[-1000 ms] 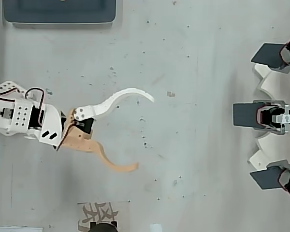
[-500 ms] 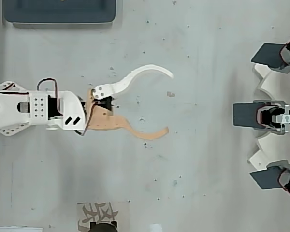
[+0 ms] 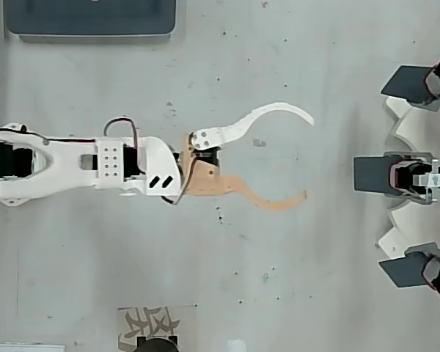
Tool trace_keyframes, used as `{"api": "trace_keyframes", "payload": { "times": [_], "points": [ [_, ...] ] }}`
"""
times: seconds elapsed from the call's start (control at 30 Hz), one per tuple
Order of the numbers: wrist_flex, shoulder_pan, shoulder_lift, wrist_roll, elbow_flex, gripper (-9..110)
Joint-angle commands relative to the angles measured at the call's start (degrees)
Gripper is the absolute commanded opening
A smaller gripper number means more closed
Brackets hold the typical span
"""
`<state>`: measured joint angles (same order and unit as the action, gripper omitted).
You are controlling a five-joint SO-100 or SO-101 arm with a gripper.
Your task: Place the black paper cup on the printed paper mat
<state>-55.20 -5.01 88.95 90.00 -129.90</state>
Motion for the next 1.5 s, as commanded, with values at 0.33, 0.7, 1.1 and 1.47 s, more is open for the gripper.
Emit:
{"api": "trace_keyframes", "payload": {
  "times": [0.33, 0.7, 1.1, 1.47],
  "points": [
    [1.0, -0.5, -10.8, -2.9, 16.2, 18],
    [3.5, 0.7, -18.0, -3.0, 26.2, 15],
    [2.8, 1.2, -19.9, -2.5, 26.6, 14],
    [1.7, 1.3, -20.5, -2.1, 26.2, 13]
  ]
}}
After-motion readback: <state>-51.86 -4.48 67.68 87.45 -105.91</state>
